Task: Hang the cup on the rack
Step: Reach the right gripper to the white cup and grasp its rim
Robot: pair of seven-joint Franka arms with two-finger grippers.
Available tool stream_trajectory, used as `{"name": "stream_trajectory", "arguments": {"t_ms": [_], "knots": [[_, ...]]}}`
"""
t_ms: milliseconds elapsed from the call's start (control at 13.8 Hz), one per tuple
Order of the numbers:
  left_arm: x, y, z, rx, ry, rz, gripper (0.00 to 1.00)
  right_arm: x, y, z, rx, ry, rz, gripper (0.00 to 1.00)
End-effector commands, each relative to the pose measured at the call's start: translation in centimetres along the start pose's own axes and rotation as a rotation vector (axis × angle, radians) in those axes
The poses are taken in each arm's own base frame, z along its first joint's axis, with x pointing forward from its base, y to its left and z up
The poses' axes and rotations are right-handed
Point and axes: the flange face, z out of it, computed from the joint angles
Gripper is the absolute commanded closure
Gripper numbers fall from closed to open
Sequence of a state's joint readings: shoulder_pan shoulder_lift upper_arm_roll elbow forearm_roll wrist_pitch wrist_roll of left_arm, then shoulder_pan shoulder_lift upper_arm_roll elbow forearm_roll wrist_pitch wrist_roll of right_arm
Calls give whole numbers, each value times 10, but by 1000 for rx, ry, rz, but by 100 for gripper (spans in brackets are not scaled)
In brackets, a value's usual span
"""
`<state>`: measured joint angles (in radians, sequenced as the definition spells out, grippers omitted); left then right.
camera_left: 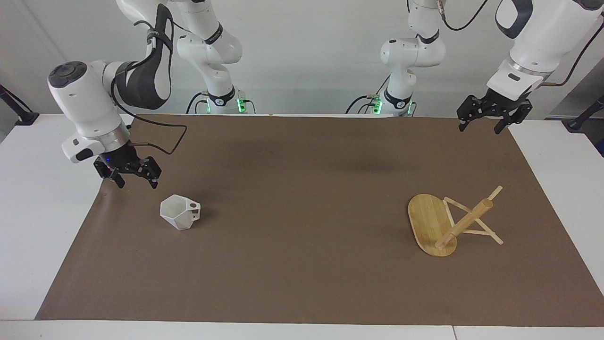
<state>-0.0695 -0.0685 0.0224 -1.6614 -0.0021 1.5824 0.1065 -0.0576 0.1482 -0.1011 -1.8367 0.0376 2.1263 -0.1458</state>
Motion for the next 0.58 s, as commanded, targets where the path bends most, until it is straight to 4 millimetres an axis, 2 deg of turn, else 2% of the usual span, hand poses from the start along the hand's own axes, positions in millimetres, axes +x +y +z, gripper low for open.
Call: {"name": "stream_trajectory", "arguments": {"t_ms": [0,289,506], "knots": [[-8,-2,-1,15,-5,-6,0,-4,-6,36,-11,32,-7,0],[-8,-2,-1,15,-5,-6,0,-1,-13,64,-15,51,-12,0],[-8,-2,0,15,-6,-6,0,-2,-19,77,-15,62,-22,0]]}}
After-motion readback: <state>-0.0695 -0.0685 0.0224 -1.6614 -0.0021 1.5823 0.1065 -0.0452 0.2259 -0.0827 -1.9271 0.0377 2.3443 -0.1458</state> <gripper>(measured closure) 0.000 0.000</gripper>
